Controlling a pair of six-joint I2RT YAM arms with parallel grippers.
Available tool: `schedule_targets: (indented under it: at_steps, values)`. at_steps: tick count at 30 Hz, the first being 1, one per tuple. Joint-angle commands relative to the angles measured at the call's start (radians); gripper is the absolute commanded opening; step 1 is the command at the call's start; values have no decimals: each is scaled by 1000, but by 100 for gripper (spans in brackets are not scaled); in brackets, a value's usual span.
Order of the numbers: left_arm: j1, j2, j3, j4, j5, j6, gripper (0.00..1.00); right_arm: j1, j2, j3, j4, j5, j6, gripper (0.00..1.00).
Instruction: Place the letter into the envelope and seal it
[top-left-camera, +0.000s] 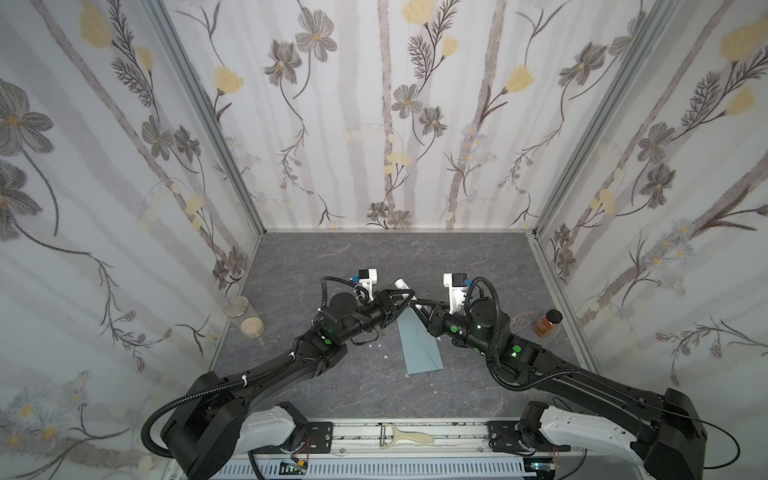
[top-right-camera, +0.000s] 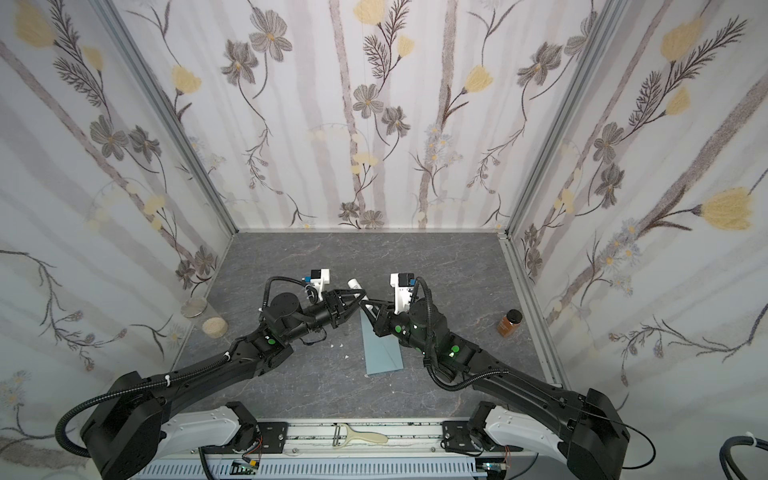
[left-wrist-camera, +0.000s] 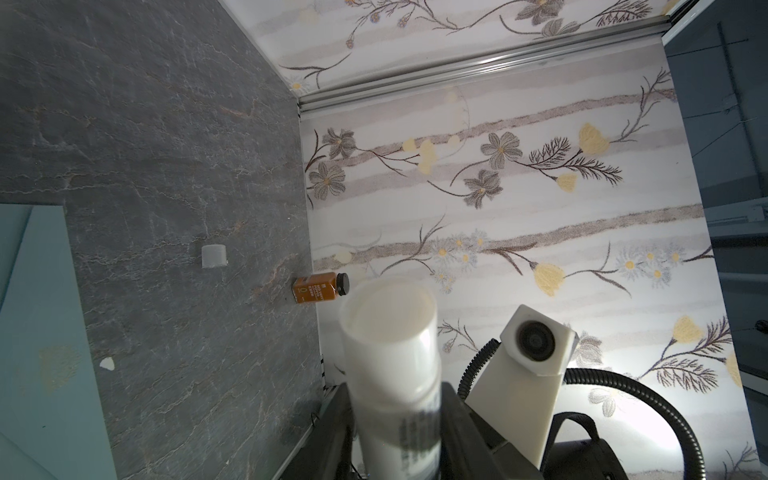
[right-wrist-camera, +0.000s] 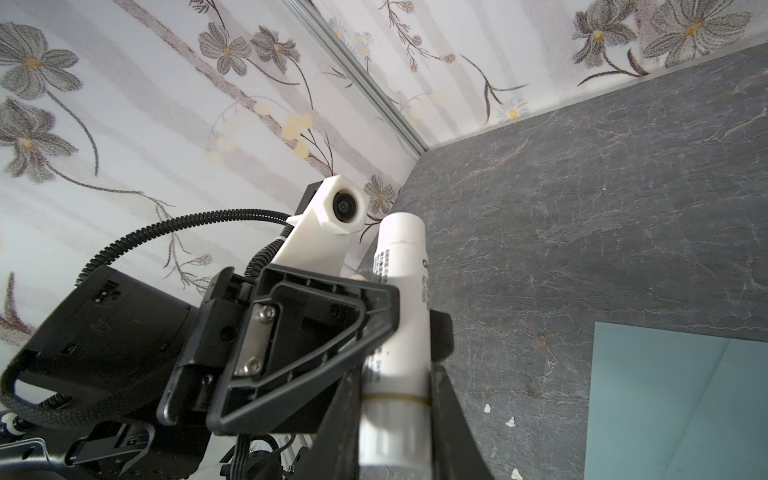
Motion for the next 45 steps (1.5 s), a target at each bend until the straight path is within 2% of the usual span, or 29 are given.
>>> schedule_targets:
  at_steps: [1, 8, 13, 18, 21, 24, 31, 37, 41, 45]
  values:
    - [0, -4, -2, -37, 6, 10, 31, -2, 3, 13, 82, 14, 1, 11]
    - [2, -5, 1, -37, -8, 9, 25, -1, 26, 21, 94, -10, 17, 10]
    - [3, -3, 4, -37, -16, 13, 11, -1, 31, 21, 101, -16, 23, 10]
    - [4, 3, 9, -37, -17, 18, 7, 1, 33, 20, 106, -22, 26, 12]
    - [7, 6, 9, -37, -14, 24, 2, 1, 31, 18, 108, -23, 26, 20]
    - [10, 9, 6, -37, -11, 32, 0, 0, 22, 13, 109, -19, 25, 36]
    - [38, 23, -5, -40, 19, 66, 0, -9, -47, -22, 100, 1, 21, 50]
    - [49, 104, 36, -87, 161, 186, 0, -79, -159, -31, -82, 7, -15, 50]
    - [43, 175, 51, -156, 278, 264, 0, -190, -245, -49, -255, 4, -54, 51]
    - [7, 188, 62, -297, 304, 374, 0, -303, -327, -75, -394, 12, -71, 53]
